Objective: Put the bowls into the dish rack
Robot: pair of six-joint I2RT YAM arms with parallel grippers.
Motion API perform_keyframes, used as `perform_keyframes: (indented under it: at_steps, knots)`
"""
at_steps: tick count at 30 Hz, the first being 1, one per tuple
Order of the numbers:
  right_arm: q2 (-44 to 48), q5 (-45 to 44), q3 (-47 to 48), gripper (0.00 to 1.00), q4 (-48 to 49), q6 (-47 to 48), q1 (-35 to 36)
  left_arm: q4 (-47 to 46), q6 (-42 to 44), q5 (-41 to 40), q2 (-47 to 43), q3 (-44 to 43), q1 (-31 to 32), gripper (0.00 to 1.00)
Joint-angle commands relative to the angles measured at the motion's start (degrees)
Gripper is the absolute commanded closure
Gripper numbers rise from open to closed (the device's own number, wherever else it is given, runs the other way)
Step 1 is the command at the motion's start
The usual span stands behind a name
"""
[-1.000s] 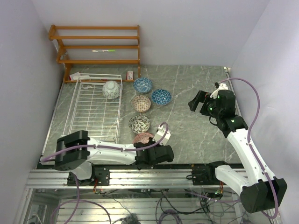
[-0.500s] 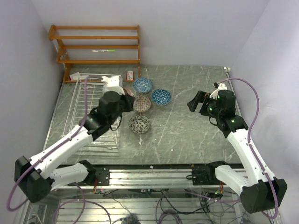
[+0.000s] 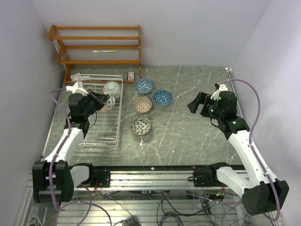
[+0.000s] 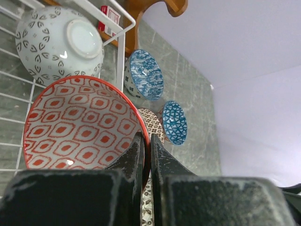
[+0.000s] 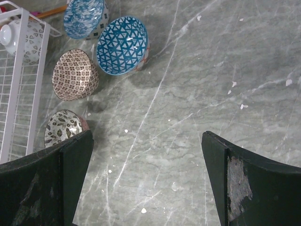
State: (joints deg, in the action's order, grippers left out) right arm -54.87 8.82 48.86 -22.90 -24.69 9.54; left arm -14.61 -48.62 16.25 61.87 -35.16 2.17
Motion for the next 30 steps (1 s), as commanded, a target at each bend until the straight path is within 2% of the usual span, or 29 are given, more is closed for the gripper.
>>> perform_keyframes:
  at_steps: [1, 8, 15, 22, 30]
  knots:
    - [0.79, 0.14, -1.44, 0.00, 1.19, 0.21, -0.42, -20.10, -10.06, 13.46, 2.86, 1.82, -3.91, 0.93]
    - [0.12, 0.29, -2.00, 0.00, 2.03, -0.18, -0.45, -36.95, -20.95, 19.26, 9.87, 7.04, -6.67, 0.93]
    - [-0.56, 0.09, -1.75, 0.00, 2.26, -0.22, -0.45, -48.51, -27.72, 22.36, 17.71, 10.28, -9.08, 0.93]
    - [-1.17, 0.30, -1.77, 0.00, 2.99, -0.63, -0.40, -52.94, -30.82, 24.13, 24.11, 10.63, -10.26, 0.93]
    - [-2.83, 1.08, 0.09, 0.00, 3.47, -0.71, -0.46, -47.77, -28.09, 24.03, 28.99, 11.32, -13.17, 0.93]
